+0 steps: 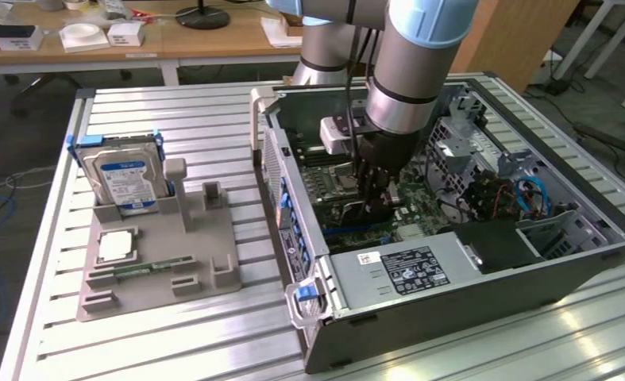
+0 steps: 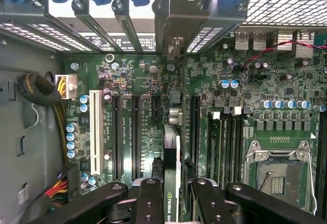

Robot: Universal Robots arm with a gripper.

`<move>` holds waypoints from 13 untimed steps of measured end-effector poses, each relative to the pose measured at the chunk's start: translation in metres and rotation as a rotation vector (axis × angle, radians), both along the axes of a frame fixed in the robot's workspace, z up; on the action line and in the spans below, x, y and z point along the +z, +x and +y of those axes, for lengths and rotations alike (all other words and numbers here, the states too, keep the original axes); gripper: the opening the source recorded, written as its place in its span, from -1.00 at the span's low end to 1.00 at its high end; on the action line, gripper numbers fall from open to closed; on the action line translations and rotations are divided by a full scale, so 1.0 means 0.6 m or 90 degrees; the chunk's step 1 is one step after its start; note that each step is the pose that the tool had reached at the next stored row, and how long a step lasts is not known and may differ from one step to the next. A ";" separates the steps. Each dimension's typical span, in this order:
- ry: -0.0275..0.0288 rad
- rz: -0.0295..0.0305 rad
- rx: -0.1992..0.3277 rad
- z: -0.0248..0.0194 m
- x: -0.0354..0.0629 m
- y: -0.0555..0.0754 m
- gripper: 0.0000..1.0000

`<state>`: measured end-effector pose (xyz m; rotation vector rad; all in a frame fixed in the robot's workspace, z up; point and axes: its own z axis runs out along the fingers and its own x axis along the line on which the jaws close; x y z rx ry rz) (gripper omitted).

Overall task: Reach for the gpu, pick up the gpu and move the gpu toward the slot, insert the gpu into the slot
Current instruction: 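Insert the gpu into the slot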

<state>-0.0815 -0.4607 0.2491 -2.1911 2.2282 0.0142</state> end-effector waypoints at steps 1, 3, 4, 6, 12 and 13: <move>0.0000 0.0000 0.000 0.0000 0.000 0.000 -0.48; 0.0000 0.0000 0.000 0.0000 0.000 0.000 -0.48; 0.0001 0.0000 0.000 0.0001 0.000 0.000 -0.48; 0.0000 0.0001 0.000 0.0000 0.000 0.000 -0.48; 0.0001 0.0000 0.000 0.0001 -0.001 -0.002 -0.48; 0.0001 0.0000 0.000 0.0000 -0.001 -0.003 -0.48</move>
